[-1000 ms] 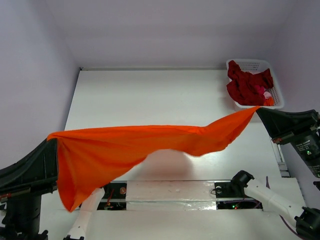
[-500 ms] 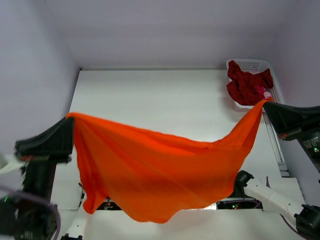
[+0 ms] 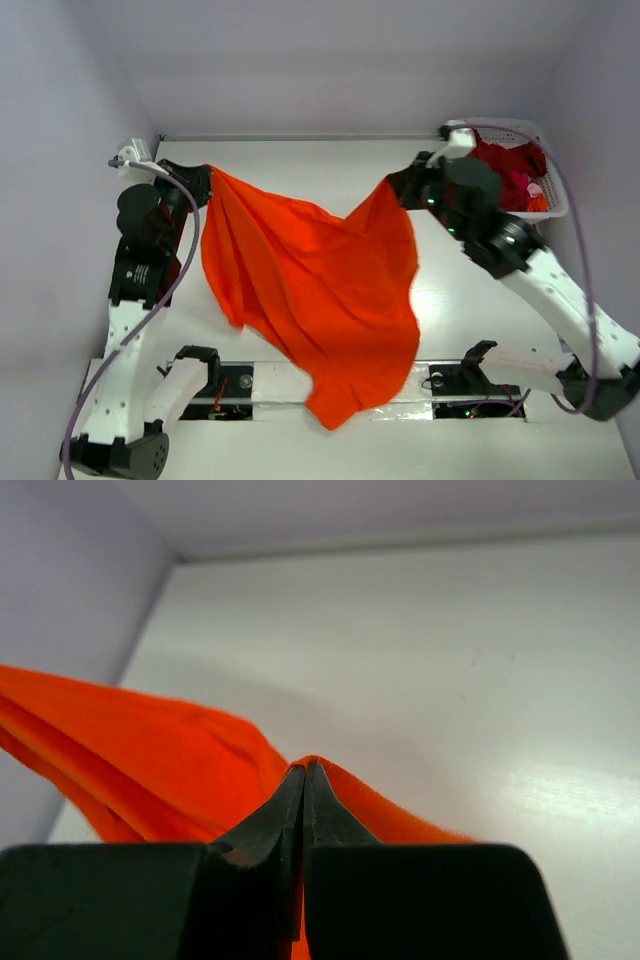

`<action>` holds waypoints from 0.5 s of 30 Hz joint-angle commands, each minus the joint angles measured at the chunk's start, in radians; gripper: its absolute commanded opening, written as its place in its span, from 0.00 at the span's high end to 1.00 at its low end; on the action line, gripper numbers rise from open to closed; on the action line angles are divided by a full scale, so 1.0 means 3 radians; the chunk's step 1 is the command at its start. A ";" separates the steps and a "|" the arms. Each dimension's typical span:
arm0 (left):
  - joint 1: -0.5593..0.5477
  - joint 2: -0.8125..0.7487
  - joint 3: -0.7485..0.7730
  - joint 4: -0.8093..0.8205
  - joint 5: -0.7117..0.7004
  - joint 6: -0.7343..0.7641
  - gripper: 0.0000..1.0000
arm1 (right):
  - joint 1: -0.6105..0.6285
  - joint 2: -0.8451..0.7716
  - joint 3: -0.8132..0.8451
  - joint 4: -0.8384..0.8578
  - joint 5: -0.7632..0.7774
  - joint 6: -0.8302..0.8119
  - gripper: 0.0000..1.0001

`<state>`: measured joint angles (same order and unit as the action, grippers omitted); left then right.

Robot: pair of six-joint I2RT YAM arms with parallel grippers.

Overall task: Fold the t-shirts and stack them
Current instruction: Flatten the tshirt out

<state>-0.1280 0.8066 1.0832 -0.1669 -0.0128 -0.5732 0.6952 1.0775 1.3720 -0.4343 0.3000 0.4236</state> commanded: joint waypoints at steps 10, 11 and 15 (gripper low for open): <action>0.0396 0.1155 -0.0098 0.0669 -0.0233 -0.0078 1.00 | 0.0024 0.1285 0.0023 0.0482 -0.0351 0.0444 1.00; 0.0396 0.1237 -0.0057 0.0684 -0.0239 -0.0104 1.00 | 0.0024 0.1352 0.0206 0.0436 -0.0361 0.0404 1.00; 0.0396 0.1596 0.0132 0.0669 -0.0239 -0.0160 1.00 | -0.0083 0.1649 0.0803 0.0134 -0.0371 0.0383 1.00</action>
<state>-0.0124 1.2629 1.0626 -0.0319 -0.0727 -0.5999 0.6910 1.5635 1.4387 -0.3908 0.2005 0.5400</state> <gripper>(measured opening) 0.013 0.010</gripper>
